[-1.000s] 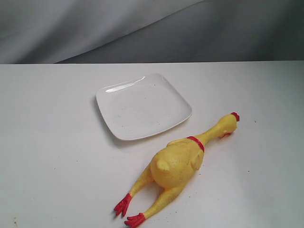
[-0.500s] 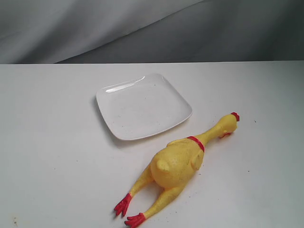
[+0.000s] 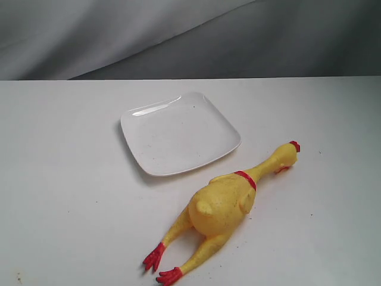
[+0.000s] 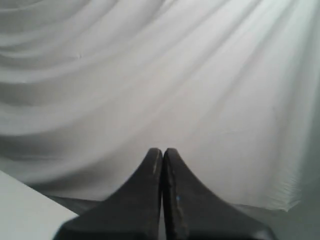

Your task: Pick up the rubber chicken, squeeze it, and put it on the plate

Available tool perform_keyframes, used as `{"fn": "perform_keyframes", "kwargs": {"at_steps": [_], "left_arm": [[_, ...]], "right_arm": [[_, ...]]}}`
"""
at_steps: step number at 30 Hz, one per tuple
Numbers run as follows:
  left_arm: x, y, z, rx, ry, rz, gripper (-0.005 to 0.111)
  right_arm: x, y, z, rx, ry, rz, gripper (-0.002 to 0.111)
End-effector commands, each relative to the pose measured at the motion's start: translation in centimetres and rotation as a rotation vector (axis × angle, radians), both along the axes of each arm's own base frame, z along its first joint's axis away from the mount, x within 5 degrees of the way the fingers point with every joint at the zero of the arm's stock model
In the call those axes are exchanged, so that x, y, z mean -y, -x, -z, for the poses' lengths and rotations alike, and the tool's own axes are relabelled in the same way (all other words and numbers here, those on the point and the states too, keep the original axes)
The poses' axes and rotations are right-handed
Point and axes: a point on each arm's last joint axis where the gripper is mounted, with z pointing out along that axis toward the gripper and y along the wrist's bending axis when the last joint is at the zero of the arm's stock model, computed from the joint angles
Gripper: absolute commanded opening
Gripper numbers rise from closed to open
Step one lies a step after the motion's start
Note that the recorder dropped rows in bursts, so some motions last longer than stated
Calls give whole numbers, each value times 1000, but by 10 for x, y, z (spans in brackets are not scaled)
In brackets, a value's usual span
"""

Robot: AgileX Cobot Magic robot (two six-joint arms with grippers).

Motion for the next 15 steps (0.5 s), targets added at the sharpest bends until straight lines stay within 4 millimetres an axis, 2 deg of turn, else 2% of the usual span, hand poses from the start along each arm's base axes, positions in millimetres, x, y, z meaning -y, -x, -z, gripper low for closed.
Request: {"fn": "perform_keyframes", "kwargs": {"at_steps": [1, 4, 7, 9, 11, 14, 15], "left_arm": [[0, 0, 1, -2, 4, -2, 8], [0, 0, 1, -2, 4, -2, 8], [0, 0, 1, -2, 4, -2, 8], [0, 0, 1, -2, 4, -2, 8], [0, 0, 1, -2, 4, -2, 8], [0, 0, 1, -2, 4, -2, 8], [0, 0, 1, -2, 4, -2, 8]], "right_arm": [[1, -29, -9, -43, 70, -29, 0], [6, -47, -3, -31, 141, 29, 0], [23, -60, 3, 33, 299, 244, 0], [39, -64, 5, 60, 410, 441, 0], [65, -64, 7, 48, 516, 732, 0], [99, -62, 9, -41, 671, 1132, 0], [106, -62, 10, -89, 689, 1209, 0]]}}
